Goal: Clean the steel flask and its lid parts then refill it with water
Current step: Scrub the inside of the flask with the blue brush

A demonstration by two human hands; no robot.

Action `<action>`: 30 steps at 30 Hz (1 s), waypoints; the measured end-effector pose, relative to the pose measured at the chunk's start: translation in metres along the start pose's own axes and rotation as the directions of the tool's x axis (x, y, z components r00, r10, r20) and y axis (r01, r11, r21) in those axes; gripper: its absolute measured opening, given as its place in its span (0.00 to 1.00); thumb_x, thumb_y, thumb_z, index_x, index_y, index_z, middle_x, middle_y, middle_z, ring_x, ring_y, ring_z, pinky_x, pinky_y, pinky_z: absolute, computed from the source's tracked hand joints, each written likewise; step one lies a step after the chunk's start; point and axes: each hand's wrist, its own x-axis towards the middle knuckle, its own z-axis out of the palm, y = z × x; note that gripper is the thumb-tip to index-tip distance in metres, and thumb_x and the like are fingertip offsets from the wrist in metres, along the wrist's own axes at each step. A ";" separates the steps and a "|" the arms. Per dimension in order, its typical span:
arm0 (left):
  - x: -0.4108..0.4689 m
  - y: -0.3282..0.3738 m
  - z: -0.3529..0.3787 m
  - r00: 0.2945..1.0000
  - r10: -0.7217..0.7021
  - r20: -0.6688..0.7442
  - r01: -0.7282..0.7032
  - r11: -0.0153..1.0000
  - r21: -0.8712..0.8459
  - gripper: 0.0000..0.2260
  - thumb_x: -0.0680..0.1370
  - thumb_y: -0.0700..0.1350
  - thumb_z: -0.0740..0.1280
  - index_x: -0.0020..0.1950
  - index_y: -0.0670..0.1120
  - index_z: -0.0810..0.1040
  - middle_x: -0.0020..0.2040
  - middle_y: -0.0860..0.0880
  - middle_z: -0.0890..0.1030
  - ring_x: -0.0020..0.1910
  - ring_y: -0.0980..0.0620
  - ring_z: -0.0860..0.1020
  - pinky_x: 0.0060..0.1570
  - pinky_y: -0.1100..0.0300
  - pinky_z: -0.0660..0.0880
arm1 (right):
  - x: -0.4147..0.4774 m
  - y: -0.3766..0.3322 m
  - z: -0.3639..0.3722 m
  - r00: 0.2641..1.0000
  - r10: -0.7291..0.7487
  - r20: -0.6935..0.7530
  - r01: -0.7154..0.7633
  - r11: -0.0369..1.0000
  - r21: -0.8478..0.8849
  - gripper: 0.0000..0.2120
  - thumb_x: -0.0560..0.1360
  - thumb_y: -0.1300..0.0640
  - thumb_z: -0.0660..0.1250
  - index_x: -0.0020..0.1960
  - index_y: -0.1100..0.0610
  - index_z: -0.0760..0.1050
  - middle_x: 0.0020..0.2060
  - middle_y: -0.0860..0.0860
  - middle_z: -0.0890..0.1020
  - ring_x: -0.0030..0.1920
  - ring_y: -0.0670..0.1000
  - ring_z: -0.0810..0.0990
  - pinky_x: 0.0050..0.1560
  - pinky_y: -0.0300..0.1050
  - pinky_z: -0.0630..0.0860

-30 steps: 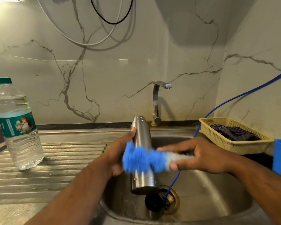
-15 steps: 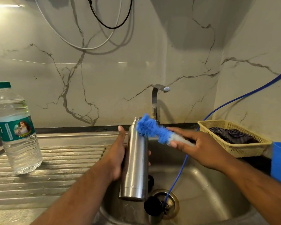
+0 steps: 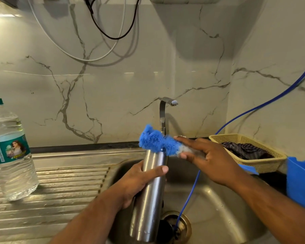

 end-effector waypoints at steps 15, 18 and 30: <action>-0.007 0.008 -0.007 0.995 0.086 -0.055 -0.085 0.996 0.024 0.22 0.70 0.52 0.79 0.61 0.47 0.79 0.52 0.44 0.87 0.51 0.42 0.86 0.53 0.44 0.82 | 0.000 0.018 0.002 0.998 -0.052 -0.044 0.051 0.998 -0.022 0.19 0.78 0.34 0.64 0.67 0.20 0.66 0.50 0.42 0.81 0.56 0.41 0.74 0.56 0.30 0.66; -0.006 0.009 -0.013 0.996 0.083 -0.036 -0.084 0.996 -0.017 0.27 0.69 0.53 0.80 0.64 0.46 0.77 0.55 0.45 0.86 0.53 0.41 0.85 0.54 0.42 0.81 | -0.002 0.023 -0.002 0.994 -0.058 -0.090 0.053 0.997 -0.059 0.19 0.77 0.32 0.62 0.66 0.20 0.66 0.48 0.41 0.80 0.54 0.41 0.74 0.55 0.32 0.66; -0.001 0.012 -0.010 0.939 0.233 -0.253 -0.192 0.965 0.176 0.21 0.68 0.60 0.78 0.56 0.56 0.78 0.45 0.53 0.87 0.43 0.55 0.86 0.45 0.56 0.83 | 0.000 0.020 -0.012 0.967 -0.109 -0.228 0.003 0.906 -0.422 0.20 0.80 0.40 0.63 0.72 0.30 0.68 0.42 0.43 0.73 0.45 0.48 0.71 0.45 0.52 0.76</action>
